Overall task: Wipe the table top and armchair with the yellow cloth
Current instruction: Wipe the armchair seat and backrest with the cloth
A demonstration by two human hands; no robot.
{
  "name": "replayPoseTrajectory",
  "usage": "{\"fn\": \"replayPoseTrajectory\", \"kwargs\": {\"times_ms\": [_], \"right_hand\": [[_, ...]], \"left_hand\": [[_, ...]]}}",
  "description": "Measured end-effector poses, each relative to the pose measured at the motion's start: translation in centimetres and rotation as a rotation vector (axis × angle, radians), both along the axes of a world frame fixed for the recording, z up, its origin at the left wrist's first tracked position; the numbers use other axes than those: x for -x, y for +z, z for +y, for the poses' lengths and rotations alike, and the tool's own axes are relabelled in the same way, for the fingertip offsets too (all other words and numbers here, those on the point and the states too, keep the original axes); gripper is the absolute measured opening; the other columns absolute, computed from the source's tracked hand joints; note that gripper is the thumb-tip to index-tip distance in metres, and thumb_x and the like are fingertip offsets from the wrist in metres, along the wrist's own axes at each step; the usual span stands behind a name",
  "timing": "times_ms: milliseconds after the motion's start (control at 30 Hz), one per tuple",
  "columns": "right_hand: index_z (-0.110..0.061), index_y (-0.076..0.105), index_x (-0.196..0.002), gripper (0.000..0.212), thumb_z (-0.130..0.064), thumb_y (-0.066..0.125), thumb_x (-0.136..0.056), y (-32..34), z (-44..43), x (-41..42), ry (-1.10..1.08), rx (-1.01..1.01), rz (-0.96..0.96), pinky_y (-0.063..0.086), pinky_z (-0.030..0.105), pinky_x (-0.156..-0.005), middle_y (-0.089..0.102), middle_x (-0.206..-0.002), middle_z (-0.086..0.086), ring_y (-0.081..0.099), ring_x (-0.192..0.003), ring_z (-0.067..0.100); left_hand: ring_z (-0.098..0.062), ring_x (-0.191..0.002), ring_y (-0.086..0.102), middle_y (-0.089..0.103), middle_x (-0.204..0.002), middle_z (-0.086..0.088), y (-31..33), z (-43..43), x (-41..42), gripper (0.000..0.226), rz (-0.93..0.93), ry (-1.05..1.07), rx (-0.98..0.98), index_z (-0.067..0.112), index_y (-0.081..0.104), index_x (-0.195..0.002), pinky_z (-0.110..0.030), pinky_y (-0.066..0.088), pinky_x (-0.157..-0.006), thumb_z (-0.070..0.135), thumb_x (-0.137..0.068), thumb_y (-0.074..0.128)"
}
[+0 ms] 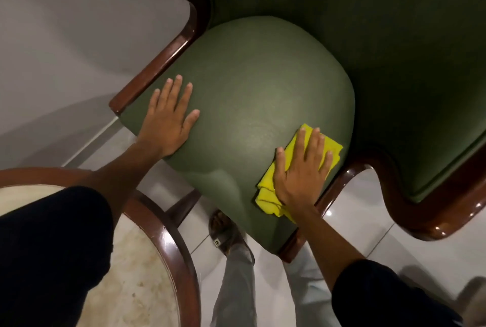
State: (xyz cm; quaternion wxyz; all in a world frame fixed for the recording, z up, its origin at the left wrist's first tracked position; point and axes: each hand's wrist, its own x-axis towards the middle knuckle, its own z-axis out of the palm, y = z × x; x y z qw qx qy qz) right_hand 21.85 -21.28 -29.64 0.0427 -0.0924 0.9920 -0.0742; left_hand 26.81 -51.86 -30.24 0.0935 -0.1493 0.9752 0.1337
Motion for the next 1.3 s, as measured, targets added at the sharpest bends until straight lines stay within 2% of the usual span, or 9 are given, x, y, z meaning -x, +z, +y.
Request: {"fn": "replayPoseTrajectory", "kwargs": {"times_ms": [233,500,700,800,933,1033,1167,1233,1300], "right_hand": [[-0.013,0.017,-0.157,0.070,-0.051,0.028,-0.100,0.7,-2.7,12.2,-0.349,0.116,-0.031,0.005,0.050,-0.123,0.015,-0.165,0.014,0.009,-0.154,0.028],[-0.010,0.015,-0.157,0.077,-0.058,0.024,-0.098,0.9,-5.3,19.2,-0.154,0.088,-0.112,0.006,0.050,-0.124,0.017,-0.165,0.014,0.010,-0.153,0.028],[-0.015,0.011,-0.158,0.072,-0.054,0.025,-0.100,2.6,-5.1,5.8,0.494,0.025,-0.219,0.001,0.046,-0.125,0.006,-0.167,0.007,-0.001,-0.155,0.024],[-0.019,0.007,-0.158,0.068,-0.044,0.034,-0.102,4.4,-4.5,5.2,0.591,0.077,-0.385,-0.005,0.041,-0.124,0.001,-0.168,0.003,-0.006,-0.155,0.021],[-0.016,0.011,-0.156,0.084,-0.028,0.060,-0.090,7.8,-3.1,11.0,0.414,-0.099,-0.369,0.009,0.047,-0.122,0.028,-0.160,0.010,0.025,-0.148,0.026],[-0.019,0.035,-0.143,0.057,-0.029,0.057,-0.091,9.0,-1.4,13.6,0.509,-0.170,-0.468,0.029,0.042,-0.109,0.054,-0.137,0.008,0.049,-0.127,0.027],[-0.017,0.061,-0.116,0.040,-0.032,0.070,-0.079,9.1,-2.2,13.3,0.386,-0.027,-0.741,0.042,0.033,-0.096,0.053,-0.122,0.012,0.048,-0.118,0.029],[-0.025,0.059,-0.085,0.018,-0.025,0.073,-0.074,10.0,-1.9,13.9,0.311,0.123,-0.818,0.043,0.025,-0.076,0.057,-0.104,0.007,0.054,-0.101,0.024],[-0.026,0.045,-0.067,0.028,-0.023,0.073,-0.070,11.5,-1.5,13.4,0.264,0.228,-0.893,0.038,0.024,-0.055,0.054,-0.078,-0.005,0.054,-0.075,0.017]], "left_hand": [[-0.028,-0.154,0.003,0.006,-0.166,-0.014,-0.3,0.1,0.0,0.069,0.016,-0.004,0.011,0.015,0.008,-0.156,-0.047,0.005,-0.124,0.054,-0.099,0.011],[-0.028,-0.154,0.004,0.006,-0.166,-0.013,-0.2,0.1,0.2,0.072,-0.018,-0.003,0.023,0.014,0.009,-0.156,-0.047,0.006,-0.124,0.055,-0.097,0.006],[-0.026,-0.154,-0.005,-0.008,-0.165,-0.010,1.7,1.0,0.9,0.070,-0.136,0.075,-0.016,0.016,0.001,-0.156,-0.043,-0.001,-0.123,0.056,-0.098,0.006],[-0.031,-0.154,0.007,0.010,-0.166,-0.015,3.8,3.5,1.7,0.058,-0.112,0.165,-0.124,0.013,0.021,-0.155,-0.046,0.008,-0.123,0.040,-0.103,0.027],[-0.026,-0.149,0.028,0.036,-0.158,-0.009,6.0,10.7,1.7,0.049,-0.094,0.246,-0.387,0.017,0.039,-0.149,-0.040,0.024,-0.121,0.030,-0.101,0.043],[-0.027,-0.141,0.038,0.041,-0.155,-0.006,7.7,17.2,2.5,0.062,-0.079,0.396,-0.611,0.019,0.034,-0.151,-0.040,0.032,-0.116,0.023,-0.095,0.059],[-0.035,-0.117,0.058,0.054,-0.137,-0.014,7.3,18.9,2.7,0.082,0.055,0.764,-0.796,0.010,0.032,-0.149,-0.051,0.047,-0.101,0.007,-0.080,0.076],[-0.033,-0.093,0.065,0.063,-0.118,-0.018,7.9,19.3,4.3,0.083,0.064,0.938,-0.936,0.009,0.037,-0.144,-0.046,0.055,-0.087,0.005,-0.074,0.081],[-0.024,-0.076,0.064,0.070,-0.097,-0.015,8.6,19.4,5.2,0.064,0.029,0.965,-1.091,0.009,0.057,-0.119,-0.028,0.056,-0.071,0.020,-0.061,0.082]]}}
